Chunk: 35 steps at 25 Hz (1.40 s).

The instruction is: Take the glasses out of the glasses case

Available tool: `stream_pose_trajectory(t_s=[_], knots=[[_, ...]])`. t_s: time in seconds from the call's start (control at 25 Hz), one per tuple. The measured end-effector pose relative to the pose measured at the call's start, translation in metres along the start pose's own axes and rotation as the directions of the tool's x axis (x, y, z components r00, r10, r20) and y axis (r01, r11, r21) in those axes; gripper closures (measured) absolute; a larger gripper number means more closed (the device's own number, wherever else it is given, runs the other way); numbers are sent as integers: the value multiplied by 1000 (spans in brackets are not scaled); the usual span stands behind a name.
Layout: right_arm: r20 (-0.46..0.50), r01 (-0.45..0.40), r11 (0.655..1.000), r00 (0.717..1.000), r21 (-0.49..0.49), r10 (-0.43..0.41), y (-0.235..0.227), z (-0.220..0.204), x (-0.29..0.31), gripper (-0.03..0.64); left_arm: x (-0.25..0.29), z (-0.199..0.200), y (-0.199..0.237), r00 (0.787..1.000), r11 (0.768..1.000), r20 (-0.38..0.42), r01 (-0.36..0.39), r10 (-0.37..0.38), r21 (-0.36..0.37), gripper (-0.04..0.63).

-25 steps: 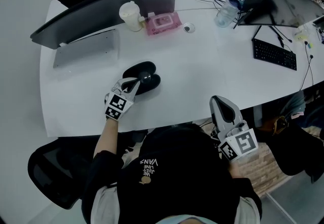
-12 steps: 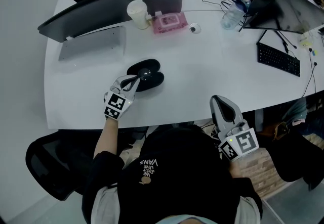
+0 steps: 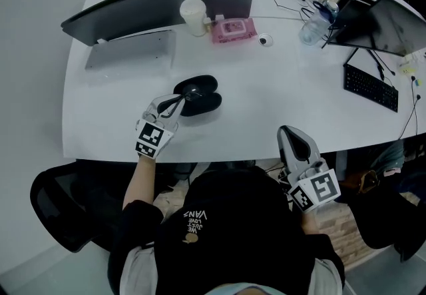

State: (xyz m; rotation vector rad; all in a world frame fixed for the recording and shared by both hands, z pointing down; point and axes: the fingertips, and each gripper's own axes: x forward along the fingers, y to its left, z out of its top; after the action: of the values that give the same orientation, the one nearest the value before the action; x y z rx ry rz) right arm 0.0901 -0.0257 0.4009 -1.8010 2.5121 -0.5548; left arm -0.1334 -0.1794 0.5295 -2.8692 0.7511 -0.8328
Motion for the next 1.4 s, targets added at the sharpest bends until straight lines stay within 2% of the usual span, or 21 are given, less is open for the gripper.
stream_pose_trajectory(t_s=[0.32,0.64,1.4], knots=[[1,-39,999,999,-11,39,5,2,3,617,-19,22,0,998,999,51,-47,46,9,588],[0,-67,998,998,-15,67,4,4,6,618,-37,33,2,992,995,81,-97,98,-15,588],[2,-173,983,985,-64,173,13,28,32,618,-71,45,5,966,970,125,-214,227,-112,588]])
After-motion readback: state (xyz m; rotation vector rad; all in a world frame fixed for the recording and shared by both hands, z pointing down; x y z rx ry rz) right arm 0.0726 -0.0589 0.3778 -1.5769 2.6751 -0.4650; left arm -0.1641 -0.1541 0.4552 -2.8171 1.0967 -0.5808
